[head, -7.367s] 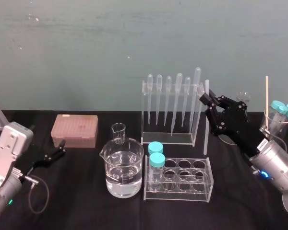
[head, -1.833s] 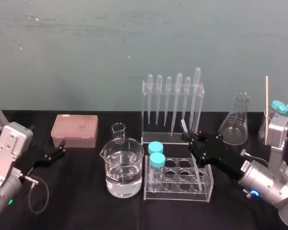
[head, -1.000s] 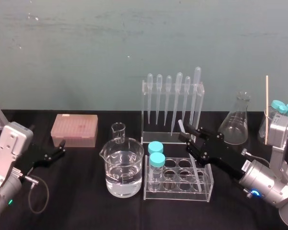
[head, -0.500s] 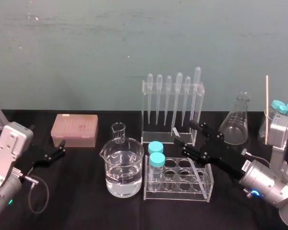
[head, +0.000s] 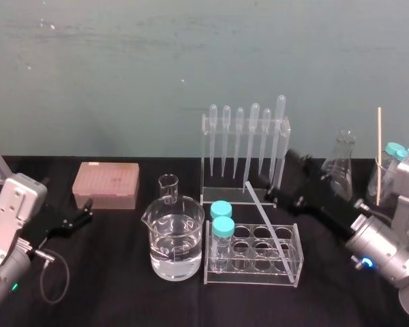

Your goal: Pick up the stirring rod with one hand, then place it down.

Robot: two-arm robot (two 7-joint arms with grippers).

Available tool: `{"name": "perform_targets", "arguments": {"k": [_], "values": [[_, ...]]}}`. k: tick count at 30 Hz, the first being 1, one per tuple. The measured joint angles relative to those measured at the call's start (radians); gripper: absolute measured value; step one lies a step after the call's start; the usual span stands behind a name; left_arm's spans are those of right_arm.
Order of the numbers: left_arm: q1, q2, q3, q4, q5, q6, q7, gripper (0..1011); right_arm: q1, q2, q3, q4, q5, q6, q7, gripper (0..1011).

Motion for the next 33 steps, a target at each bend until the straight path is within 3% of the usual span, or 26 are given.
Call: {"name": "perform_targets", "arguments": {"k": [4,8,15,21,33], "values": [[0.0,0.0,0.0,0.0,0.0,0.0,0.0,1000,-0.036,0.001,0.057,-0.056,-0.018,0.004,-0.109,1003],[0.0,0.0,0.0,0.0,0.0,0.0,0.0,1000,-0.062,0.01,0.089,-0.08,-0.041,0.025,-0.177,1003],[0.0,0.0,0.0,0.0,0.0,0.0,0.0,1000,-0.13,0.049,0.12,-0.096,-0.111,0.157,-0.299,1003],[0.0,0.0,0.0,0.0,0.0,0.0,0.0,1000,-0.154,0.05,0.129,-0.099,-0.13,0.219,-0.326,1003],[0.0,0.0,0.0,0.0,0.0,0.0,0.0,1000,-0.153,0.051,0.127,-0.1,-0.13,0.219,-0.326,1003]]}}
